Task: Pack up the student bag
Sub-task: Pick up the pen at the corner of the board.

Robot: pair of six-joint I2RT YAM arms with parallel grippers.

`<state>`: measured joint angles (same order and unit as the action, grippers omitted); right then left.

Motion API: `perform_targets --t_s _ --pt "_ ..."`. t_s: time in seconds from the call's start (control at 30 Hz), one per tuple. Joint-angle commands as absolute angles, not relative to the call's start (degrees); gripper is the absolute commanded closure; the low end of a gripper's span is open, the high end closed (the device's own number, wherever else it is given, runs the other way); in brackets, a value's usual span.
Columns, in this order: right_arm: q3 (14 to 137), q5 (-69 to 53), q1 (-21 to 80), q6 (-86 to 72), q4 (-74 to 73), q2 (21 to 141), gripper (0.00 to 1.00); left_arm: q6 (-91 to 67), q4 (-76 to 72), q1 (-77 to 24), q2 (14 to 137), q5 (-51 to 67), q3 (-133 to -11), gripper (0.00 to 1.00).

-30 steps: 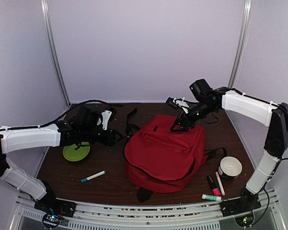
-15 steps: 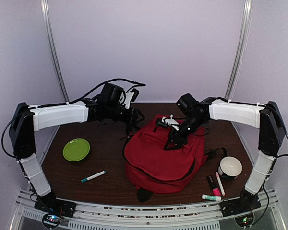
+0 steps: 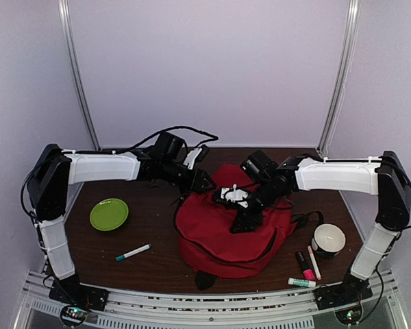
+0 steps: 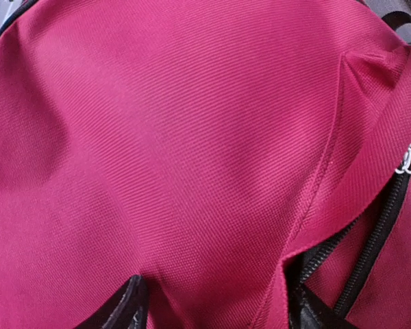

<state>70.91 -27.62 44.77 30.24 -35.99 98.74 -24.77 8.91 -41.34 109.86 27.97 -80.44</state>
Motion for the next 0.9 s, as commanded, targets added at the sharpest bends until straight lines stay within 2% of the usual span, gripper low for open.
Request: perform_targets --t_s 0.0,0.1,0.2,0.4,0.53,0.67,0.87 --pt "66.35 -11.88 44.7 23.02 -33.44 98.01 0.31 -23.5 16.38 -41.18 98.86 14.65 -73.95 0.54" --pt "66.73 -7.97 43.61 21.94 -33.68 96.08 0.3 -22.9 24.25 -41.13 90.33 3.75 -67.73 0.51" --pt "68.59 -14.8 41.51 23.07 -36.83 93.7 0.29 -24.36 31.23 -41.15 83.33 -1.78 -60.73 0.5" --pt "71.05 -29.38 40.54 27.65 -42.05 88.02 0.29 -28.17 41.97 -42.65 72.27 -3.09 -47.49 0.5" --pt "73.79 -35.23 39.16 28.04 -45.62 86.47 0.28 -30.44 47.08 -45.7 67.19 -4.77 -43.79 0.48" --pt "75.7 -36.42 35.69 25.35 -45.45 86.8 0.29 -32.86 51.75 -46.36 71.3 -3.58 -45.44 0.48" --pt "76.68 -31.57 32.11 23.82 -42.88 88.21 0.32 -31.1 50.78 -46.43 79.18 -2.52 -45.87 0.5"
